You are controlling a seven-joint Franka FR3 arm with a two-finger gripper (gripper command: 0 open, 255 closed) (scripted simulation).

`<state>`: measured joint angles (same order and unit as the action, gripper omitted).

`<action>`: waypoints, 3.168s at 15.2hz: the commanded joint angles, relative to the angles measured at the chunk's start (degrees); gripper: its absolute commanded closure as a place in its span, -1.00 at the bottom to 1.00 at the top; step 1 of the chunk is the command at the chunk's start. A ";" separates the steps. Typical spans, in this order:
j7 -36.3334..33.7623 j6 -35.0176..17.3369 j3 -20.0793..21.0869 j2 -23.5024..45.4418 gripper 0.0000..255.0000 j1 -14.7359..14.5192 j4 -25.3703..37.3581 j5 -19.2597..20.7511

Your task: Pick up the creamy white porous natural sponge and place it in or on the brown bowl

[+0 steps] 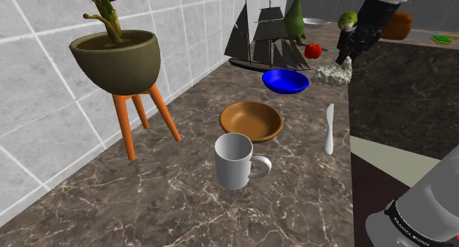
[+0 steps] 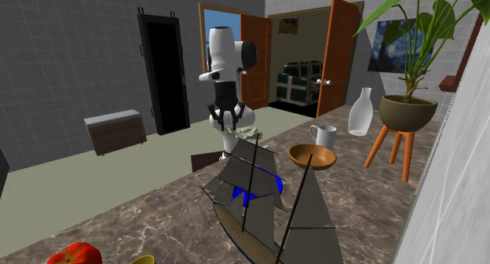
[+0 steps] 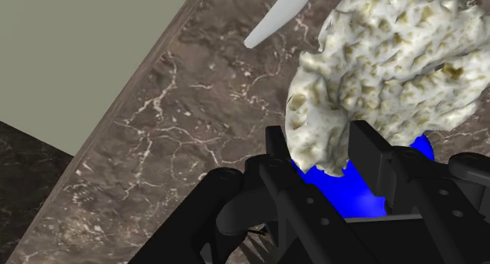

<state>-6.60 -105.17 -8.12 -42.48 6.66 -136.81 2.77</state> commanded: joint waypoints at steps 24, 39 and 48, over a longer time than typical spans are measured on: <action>-28.53 -3.07 25.27 15.12 1.00 -7.59 12.81 -7.99; -28.80 -14.40 26.37 15.51 1.00 -8.01 1.87 -8.59; -28.80 -14.40 26.37 15.52 -1.00 -8.01 1.87 -8.59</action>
<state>-35.39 -119.56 18.26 -26.96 -1.35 -134.95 -5.82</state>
